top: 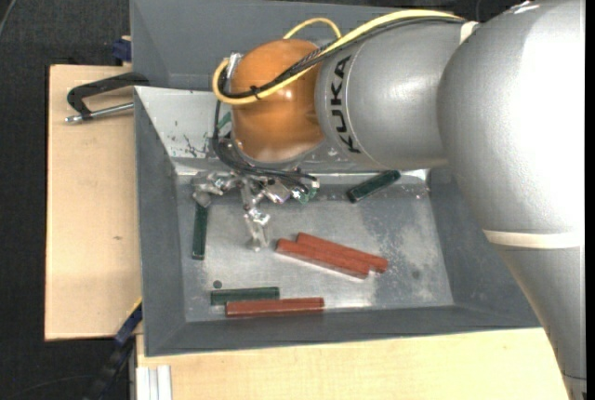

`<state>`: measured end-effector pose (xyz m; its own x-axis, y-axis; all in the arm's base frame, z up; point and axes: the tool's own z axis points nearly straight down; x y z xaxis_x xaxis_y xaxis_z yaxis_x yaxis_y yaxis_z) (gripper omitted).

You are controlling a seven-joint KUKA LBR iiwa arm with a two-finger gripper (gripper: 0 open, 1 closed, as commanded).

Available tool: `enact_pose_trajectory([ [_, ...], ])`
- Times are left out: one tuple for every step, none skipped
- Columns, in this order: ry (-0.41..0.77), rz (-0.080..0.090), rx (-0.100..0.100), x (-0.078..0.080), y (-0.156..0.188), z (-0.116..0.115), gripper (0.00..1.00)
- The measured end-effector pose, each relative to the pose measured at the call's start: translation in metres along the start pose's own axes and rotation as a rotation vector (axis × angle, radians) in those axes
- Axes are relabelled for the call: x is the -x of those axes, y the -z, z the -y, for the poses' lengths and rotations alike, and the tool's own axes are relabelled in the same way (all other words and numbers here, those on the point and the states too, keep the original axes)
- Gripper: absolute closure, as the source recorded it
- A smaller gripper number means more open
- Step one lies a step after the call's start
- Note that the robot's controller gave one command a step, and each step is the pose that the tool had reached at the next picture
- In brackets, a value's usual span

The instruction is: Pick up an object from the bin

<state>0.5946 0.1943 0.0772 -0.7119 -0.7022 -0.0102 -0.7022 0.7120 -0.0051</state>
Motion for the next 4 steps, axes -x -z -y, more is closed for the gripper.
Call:
enact_pose_trajectory([
  [0.245, -0.006, 0.005, -0.031, -0.005, -0.009, 0.00],
  [-0.008, -0.001, 0.005, 0.004, -0.005, -0.041, 0.00],
  [0.428, -0.001, 0.002, 0.009, -0.005, -0.042, 0.00],
  [0.428, 0.000, 0.005, 0.010, -0.004, -0.043, 1.00],
])
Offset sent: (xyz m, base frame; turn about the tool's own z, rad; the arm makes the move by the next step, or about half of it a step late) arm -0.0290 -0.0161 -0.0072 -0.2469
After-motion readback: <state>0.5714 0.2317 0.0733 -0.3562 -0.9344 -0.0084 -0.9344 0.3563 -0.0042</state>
